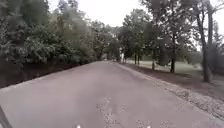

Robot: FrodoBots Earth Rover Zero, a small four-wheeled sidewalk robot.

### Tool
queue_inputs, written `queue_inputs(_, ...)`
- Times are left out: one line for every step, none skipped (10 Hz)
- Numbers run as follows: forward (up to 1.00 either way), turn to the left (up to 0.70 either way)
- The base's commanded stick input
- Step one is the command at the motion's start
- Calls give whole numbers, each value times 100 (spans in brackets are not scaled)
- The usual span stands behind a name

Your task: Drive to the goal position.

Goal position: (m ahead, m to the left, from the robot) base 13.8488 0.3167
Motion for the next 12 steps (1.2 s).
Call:
queue_inputs(70,0)
queue_inputs(70,0)
queue_inputs(70,0)
queue_inputs(70,0)
queue_inputs(70,0)
queue_inputs(70,0)
queue_inputs(70,0)
queue_inputs(70,0)
queue_inputs(70,0)
queue_inputs(70,0)
queue_inputs(70,0)
queue_inputs(70,0)
